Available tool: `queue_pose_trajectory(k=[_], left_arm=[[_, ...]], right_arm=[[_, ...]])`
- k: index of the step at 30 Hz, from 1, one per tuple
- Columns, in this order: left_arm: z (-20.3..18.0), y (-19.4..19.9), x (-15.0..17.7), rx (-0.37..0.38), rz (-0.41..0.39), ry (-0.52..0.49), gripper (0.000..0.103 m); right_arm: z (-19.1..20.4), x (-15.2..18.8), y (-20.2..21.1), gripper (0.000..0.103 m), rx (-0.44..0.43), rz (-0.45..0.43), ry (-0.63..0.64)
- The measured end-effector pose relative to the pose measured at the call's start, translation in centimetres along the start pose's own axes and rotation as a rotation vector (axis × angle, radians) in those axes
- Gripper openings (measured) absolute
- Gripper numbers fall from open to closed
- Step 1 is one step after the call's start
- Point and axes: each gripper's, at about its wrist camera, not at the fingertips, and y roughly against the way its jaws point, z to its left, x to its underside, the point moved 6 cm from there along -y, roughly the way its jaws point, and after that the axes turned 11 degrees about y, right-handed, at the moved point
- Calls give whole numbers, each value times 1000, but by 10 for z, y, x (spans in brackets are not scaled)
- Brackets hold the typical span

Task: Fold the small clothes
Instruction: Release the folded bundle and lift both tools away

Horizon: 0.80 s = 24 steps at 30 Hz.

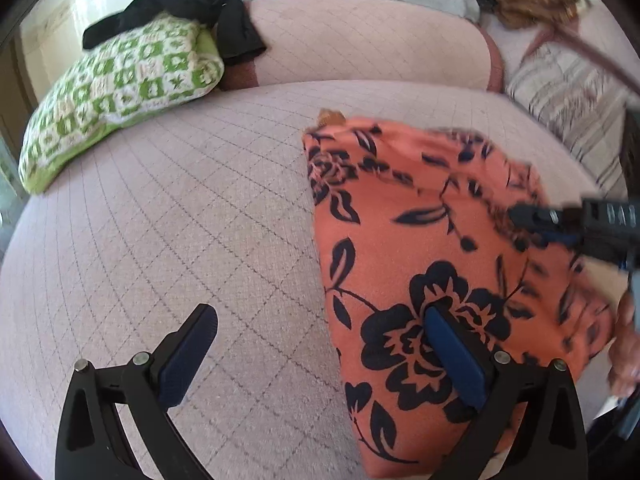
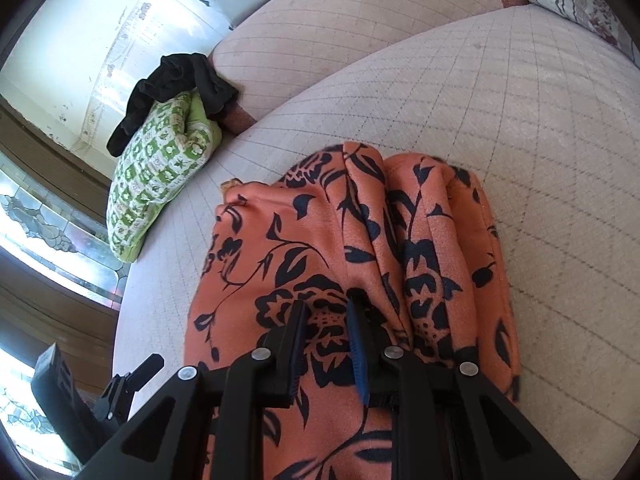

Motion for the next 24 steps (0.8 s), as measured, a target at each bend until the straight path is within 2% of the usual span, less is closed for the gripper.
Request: queue_pose_trajectory(k=[3,5,7,9,10,11,12,13,16,24], left_arm=[[20,24,-17,4,-120,101,103],[26,28,-21,7,-130,129,103],[28,21,-21,1,-106,143,103],[20,4,-14,-38,-49,101,103],[13,-10,-5,-62,15,51,103],[6,-24,4,-90,60,7,103],[4,-22,4,-98,16,13,103],[3,-17,2,-101,-17,17,103],[-2,-11,-1,-140,-28,-41,103],[-8,9,-13,-151,-117,-51,103]], right_arm=[[6,5,31,24,-6,-50,17],[10,9,52,24,-13,-86,43],[10,18,68,25,-26,-112,48],[5,33,63,41,-31,-57,28],[2,39,55,73,-17,-8,10],[-4,49,39,81,5,71,-16],[-5,52,31,82,26,89,-6],[-1,50,33,82,52,69,30],[13,45,37,82,66,56,106],[-12,17,74,82,-9,-141,-40]])
